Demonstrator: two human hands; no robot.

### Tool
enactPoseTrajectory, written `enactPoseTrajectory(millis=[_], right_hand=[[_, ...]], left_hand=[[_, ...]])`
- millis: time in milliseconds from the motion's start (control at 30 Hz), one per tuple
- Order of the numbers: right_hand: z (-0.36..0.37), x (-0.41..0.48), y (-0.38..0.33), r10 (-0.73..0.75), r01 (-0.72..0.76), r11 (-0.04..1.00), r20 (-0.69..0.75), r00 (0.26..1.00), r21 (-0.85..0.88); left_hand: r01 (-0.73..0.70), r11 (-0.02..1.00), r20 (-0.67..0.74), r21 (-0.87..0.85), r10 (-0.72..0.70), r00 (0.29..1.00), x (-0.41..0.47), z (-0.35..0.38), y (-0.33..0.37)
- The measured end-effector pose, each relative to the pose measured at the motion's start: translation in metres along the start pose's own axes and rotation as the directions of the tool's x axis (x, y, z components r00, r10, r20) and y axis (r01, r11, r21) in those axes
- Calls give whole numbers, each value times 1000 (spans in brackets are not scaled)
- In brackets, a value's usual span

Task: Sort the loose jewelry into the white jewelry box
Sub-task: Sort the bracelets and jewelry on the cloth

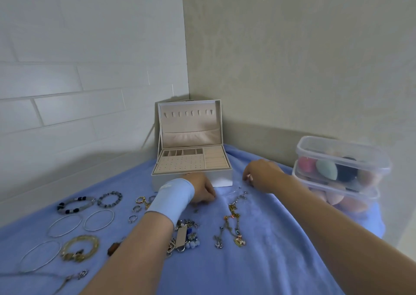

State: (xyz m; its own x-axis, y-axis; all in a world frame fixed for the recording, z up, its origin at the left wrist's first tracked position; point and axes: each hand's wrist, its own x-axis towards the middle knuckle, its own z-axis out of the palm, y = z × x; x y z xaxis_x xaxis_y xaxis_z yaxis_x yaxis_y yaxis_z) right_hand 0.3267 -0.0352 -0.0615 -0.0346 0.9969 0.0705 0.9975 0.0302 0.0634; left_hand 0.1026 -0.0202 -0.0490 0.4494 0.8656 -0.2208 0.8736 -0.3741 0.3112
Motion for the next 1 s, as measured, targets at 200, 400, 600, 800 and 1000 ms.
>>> enactPoseTrajectory(millis=[200, 400, 600, 800, 1000], right_hand=[[2, -10, -6, -21, 23, 991, -20, 1000, 133], [2, -21, -11, -99, 86, 977, 62, 993, 193], [0, -23, -14, -58, 45, 985, 73, 996, 168], [-29, -38, -14, -32, 58, 826, -56, 998, 561], [-65, -46, -46, -58, 186, 606, -190, 980, 773]], left_hand=[[21, 993, -4, 115, -21, 1000, -6, -3, 0], [-71, 997, -138, 6, 71, 988, -15, 2, 16], [-156, 987, -61, -40, 154, 986, -15, 32, 32], [-148, 987, 69, -62, 152, 986, -30, 22, 18], [-253, 867, -359, -429, 93, 929, -39, 2, 3]])
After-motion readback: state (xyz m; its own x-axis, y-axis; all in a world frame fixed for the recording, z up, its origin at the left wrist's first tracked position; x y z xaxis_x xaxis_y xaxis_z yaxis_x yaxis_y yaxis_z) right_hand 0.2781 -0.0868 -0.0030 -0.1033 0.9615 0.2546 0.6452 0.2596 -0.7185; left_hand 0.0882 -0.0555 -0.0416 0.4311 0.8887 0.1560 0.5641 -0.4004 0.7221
